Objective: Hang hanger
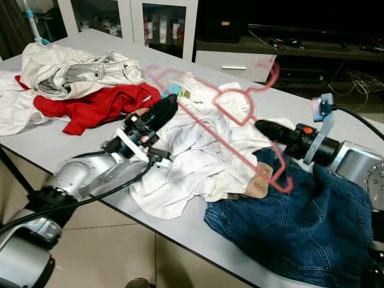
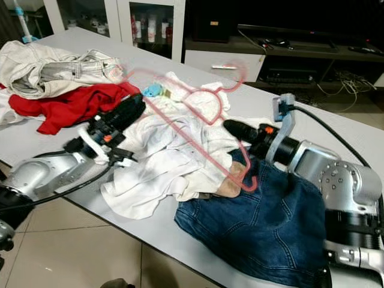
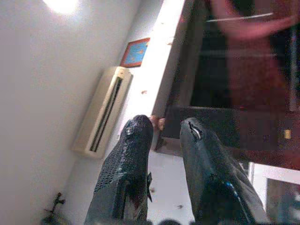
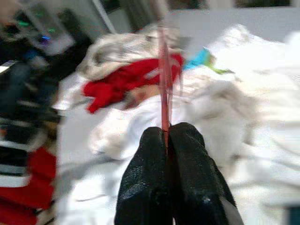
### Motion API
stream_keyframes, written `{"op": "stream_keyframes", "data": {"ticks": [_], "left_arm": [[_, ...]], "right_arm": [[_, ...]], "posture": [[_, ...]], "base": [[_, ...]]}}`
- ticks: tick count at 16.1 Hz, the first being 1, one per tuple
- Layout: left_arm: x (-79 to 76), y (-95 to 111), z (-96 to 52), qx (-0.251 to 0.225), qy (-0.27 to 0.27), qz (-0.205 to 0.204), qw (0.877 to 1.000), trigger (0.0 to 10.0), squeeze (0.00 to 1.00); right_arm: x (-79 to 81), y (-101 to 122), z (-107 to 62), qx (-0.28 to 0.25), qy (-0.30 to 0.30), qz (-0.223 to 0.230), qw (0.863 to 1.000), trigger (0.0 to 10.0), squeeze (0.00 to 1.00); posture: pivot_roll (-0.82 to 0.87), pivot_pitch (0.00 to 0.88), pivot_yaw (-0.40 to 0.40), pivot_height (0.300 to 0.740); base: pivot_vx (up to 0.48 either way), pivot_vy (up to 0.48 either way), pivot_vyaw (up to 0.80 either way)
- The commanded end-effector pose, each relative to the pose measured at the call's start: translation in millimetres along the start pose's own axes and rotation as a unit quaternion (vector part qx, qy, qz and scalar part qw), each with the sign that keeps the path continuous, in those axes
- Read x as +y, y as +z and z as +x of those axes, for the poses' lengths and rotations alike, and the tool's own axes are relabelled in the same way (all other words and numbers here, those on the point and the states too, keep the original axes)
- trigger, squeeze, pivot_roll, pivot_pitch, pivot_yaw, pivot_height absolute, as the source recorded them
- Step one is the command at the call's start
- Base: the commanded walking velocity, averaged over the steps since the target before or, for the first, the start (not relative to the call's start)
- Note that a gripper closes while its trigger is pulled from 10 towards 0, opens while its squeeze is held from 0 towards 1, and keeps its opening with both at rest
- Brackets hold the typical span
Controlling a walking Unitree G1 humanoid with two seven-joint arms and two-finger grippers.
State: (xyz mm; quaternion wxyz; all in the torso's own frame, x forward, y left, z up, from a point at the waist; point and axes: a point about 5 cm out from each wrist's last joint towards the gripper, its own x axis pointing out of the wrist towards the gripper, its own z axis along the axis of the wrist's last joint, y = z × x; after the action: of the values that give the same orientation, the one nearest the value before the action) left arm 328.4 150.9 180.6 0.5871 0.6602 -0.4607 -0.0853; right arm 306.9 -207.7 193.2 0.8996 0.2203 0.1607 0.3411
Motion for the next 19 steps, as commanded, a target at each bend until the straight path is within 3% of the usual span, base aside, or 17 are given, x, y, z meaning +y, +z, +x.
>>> {"op": "stream_keyframes", "data": {"ticks": [1,16,17,18,19], "left_arm": [[3.7,1.8,4.6,-0.014,0.01,0.006,1.0,10.0,0.0],[3.4,1.7,3.6,-0.014,0.011,0.008,1.0,10.0,0.0],[-9.8,9.0,-0.3,0.081,-0.027,-0.166,0.982,10.0,0.0],[-22.6,20.7,-8.1,0.141,-0.048,-0.383,0.912,10.0,0.0],[-24.5,23.0,-9.7,0.142,-0.05,-0.421,0.895,10.0,0.0]], "right_arm": [[-3.8,4.2,-4.1,-0.011,-0.015,-0.003,1.0,0.0,0.0],[-5.7,4.3,-3.5,-0.012,-0.02,-0.002,1.0,0.0,0.0],[-13.9,13.4,-1.9,-0.077,-0.083,-0.033,0.993,0.0,0.0],[-21.6,22.8,-2.6,-0.154,-0.156,-0.065,0.973,0.0,0.0],[-22.4,24.1,-3.0,-0.167,-0.169,-0.072,0.969,0.0,0.0]], "posture": [[-0.05,0.0,-0.063,0.74],[-0.05,0.0,-0.063,0.74],[-0.05,0.0,-0.053,0.74],[-0.05,0.0,-0.053,0.74],[-0.05,0.0,-0.051,0.74]], "base": [[0.0,0.0,0.0],[0.0,0.0,0.0],[0.0,0.0,0.0],[0.0,0.0,0.0],[0.0,0.0,0.0]]}}
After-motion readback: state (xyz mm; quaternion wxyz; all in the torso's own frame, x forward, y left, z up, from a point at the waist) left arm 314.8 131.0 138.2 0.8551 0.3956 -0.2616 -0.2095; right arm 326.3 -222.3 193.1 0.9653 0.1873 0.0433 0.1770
